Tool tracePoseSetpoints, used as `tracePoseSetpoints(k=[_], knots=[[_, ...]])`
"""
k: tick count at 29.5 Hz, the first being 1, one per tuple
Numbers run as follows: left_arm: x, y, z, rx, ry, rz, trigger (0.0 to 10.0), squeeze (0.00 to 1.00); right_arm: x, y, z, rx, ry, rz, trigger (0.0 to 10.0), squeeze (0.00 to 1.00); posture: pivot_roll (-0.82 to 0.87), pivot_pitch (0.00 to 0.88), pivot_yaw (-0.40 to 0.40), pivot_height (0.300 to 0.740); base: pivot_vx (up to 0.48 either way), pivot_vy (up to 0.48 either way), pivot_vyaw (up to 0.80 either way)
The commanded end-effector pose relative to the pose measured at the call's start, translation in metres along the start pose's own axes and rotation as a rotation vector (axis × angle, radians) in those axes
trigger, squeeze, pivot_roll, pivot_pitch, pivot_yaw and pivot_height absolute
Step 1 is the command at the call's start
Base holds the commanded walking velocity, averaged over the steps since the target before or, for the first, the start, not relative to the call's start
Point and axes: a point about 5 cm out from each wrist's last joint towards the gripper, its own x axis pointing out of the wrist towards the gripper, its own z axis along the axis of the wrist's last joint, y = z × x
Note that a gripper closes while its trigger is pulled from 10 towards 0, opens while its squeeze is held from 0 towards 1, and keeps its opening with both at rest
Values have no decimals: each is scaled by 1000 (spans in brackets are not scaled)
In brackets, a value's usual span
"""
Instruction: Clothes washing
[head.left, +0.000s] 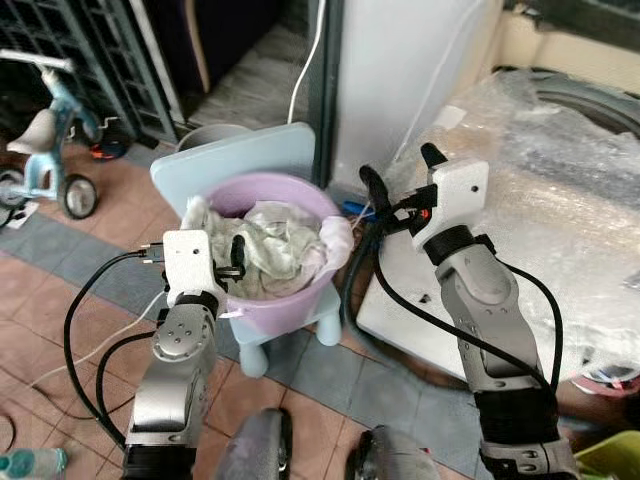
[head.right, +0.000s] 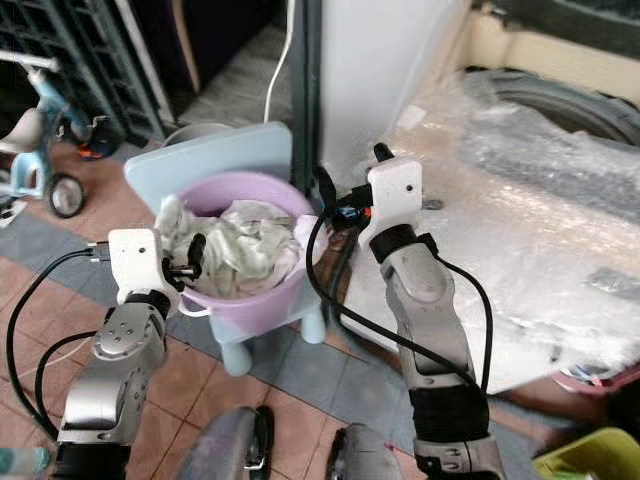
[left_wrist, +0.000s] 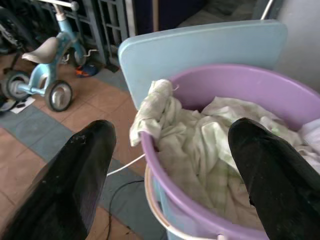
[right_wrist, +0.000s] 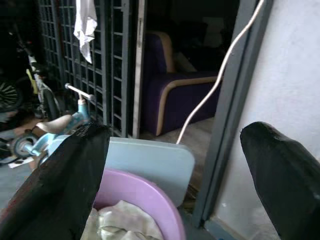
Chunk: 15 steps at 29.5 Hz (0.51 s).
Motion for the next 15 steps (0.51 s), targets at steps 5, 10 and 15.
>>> tracePoseSetpoints(k=[5,10,15], knots=[[1,2,2,9,-21,28,10000,0,-4,7,1,26,15,20,10000,1000,18,149,8,740,0,0,786],[1,1,3,6,-26,-5,10000,0,-10,12,-10,38,78,23,10000,0,20,147,4,740,0,0,0],[0,1,2,0,-30,-2,10000,0,-14,13,-19,40,122,36,10000,0,28,143,2,740,313,0,0]])
